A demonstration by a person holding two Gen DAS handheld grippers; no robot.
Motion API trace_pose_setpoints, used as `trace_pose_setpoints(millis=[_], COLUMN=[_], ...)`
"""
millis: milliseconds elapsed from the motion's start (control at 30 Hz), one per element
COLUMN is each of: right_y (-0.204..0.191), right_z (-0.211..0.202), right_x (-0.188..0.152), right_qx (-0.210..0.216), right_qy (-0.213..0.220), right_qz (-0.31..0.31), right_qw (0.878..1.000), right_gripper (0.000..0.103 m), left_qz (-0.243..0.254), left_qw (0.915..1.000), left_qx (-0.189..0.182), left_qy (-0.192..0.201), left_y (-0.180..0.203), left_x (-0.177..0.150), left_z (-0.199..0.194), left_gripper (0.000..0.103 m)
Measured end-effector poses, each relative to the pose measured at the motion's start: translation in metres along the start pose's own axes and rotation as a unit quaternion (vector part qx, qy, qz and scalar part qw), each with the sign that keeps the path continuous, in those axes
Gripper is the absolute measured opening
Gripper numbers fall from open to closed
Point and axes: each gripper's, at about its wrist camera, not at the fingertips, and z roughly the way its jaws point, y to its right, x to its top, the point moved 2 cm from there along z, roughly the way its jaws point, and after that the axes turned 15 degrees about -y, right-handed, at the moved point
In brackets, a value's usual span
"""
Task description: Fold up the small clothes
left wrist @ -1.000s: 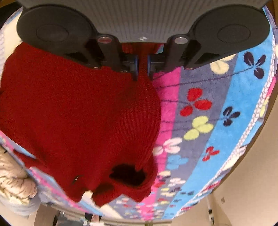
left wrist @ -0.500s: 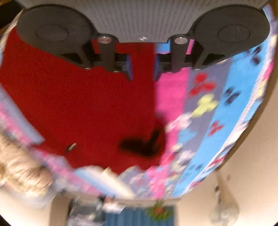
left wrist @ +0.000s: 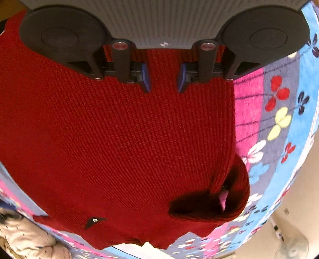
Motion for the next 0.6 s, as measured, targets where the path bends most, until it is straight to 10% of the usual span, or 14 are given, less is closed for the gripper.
trace_pose_setpoints(millis=[367, 400, 433, 600], right_y=[0.052, 0.051, 0.050, 0.072], right_z=[0.117, 0.121, 0.124, 0.081], right_x=[0.069, 0.074, 0.079, 0.115], right_qx=[0.047, 0.043, 0.039, -0.047], right_qy=[0.020, 0.021, 0.021, 0.147], right_qz=[0.126, 0.115, 0.103, 0.098], right_qw=[0.991, 0.992, 0.994, 0.983], right_gripper=[0.055, 0.049, 0.018, 0.011], left_qz=[0.004, 0.003, 0.003, 0.005], left_qw=[0.9997, 0.9997, 0.9997, 0.9995], left_qx=[-0.006, -0.007, -0.010, -0.013], left_qy=[0.021, 0.023, 0.024, 0.027], left_y=[0.000, 0.000, -0.002, -0.009], left_x=[0.015, 0.016, 0.019, 0.030], left_z=[0.012, 0.011, 0.015, 0.023], left_gripper=[0.036, 0.036, 0.036, 0.037])
